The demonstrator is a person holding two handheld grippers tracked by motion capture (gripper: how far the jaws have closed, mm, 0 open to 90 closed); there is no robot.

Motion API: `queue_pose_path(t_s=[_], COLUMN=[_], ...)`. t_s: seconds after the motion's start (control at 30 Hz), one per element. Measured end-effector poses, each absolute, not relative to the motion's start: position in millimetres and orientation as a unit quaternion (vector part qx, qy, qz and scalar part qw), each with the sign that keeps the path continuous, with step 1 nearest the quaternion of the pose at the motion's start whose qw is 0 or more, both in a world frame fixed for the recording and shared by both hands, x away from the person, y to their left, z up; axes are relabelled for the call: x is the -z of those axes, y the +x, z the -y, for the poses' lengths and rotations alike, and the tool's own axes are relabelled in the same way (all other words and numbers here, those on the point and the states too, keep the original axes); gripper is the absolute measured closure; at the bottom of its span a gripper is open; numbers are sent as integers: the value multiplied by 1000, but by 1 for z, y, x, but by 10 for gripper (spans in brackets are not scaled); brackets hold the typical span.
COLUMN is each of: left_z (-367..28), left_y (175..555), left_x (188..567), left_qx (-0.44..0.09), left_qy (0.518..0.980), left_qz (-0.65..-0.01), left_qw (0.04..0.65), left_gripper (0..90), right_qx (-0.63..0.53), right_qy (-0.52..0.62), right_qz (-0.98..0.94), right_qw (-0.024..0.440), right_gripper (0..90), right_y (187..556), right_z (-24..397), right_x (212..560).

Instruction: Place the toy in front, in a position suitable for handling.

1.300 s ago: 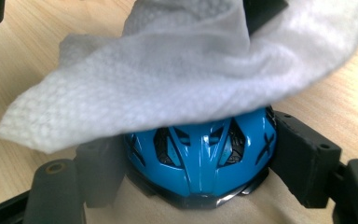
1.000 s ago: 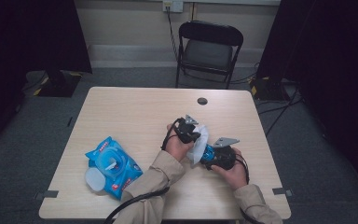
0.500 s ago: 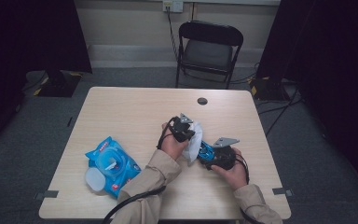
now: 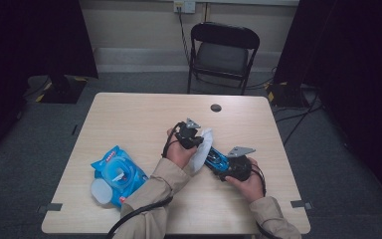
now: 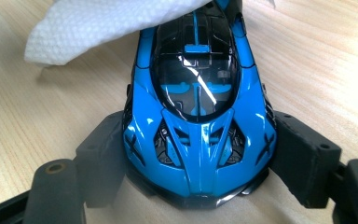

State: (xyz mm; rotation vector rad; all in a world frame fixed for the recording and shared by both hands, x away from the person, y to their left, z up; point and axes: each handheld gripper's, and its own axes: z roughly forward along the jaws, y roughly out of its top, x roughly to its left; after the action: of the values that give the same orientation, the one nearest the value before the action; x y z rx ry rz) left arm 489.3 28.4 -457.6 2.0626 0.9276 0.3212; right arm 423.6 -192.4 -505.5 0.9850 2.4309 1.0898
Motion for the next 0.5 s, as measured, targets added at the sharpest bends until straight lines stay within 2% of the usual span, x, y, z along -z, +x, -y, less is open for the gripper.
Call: queue_pose_path(t_s=[0.27,0.5], left_z=[-36,-27], left_y=[487,478], left_x=[447,435], left_qx=[-127,-118], left_qy=[818,810], left_qz=[-373,-359], left_qw=[419,448], left_gripper=[888,888], right_qx=[-379,-380], right_qy=[343,343], right_qz=[-846,-846], right_qw=[150,150], right_gripper=[251,251], right_y=[424,424], right_z=[192,192], right_x=[505,505])
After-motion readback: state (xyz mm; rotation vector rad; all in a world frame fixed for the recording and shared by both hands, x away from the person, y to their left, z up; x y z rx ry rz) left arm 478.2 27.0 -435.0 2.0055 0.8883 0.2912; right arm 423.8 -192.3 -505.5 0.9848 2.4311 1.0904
